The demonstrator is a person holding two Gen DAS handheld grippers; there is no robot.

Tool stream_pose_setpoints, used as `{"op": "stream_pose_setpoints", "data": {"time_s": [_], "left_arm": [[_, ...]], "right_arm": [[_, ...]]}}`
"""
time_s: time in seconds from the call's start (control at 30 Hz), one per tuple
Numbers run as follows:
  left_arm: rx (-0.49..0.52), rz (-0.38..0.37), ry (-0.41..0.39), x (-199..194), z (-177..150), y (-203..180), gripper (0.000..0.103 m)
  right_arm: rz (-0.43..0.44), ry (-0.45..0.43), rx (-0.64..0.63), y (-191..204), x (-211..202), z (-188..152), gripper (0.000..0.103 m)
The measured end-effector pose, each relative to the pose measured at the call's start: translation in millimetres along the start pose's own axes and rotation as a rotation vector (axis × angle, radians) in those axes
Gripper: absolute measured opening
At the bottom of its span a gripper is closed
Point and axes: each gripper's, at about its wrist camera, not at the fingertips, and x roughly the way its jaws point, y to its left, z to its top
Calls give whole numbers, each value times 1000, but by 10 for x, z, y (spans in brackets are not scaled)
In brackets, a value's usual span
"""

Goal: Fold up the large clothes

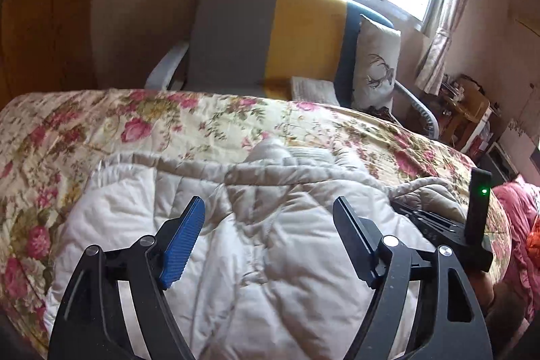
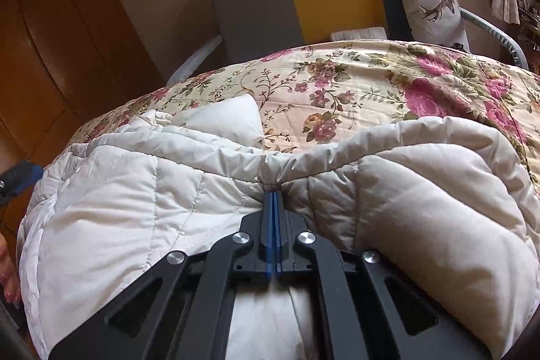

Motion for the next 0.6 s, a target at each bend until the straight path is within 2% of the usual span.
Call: {"op": "stream_pose_setpoints", "data": {"time_s": [0.1, 0.17, 0.27, 0.33, 0.47, 0.6], "left_arm": [[126, 7, 44, 135, 107, -389, 81], [205, 51, 78, 342, 124, -603, 81], [296, 144, 117, 777, 79, -677, 81], [287, 142, 148, 1034, -13, -559, 91], [183, 49, 123, 1209, -110, -290, 94], [180, 37, 119, 1211, -128, -285, 94]], "right_arm": [[2, -5, 0, 4, -13, -6, 1], [-1, -12, -4, 10, -25, -15, 1], [-4, -18, -6, 20, -38, -29, 1], [-2, -21, -2, 20, -40, -34, 1], [13, -23, 19, -11, -44, -26, 1], [13, -20, 21, -25, -30, -19, 1]]}}
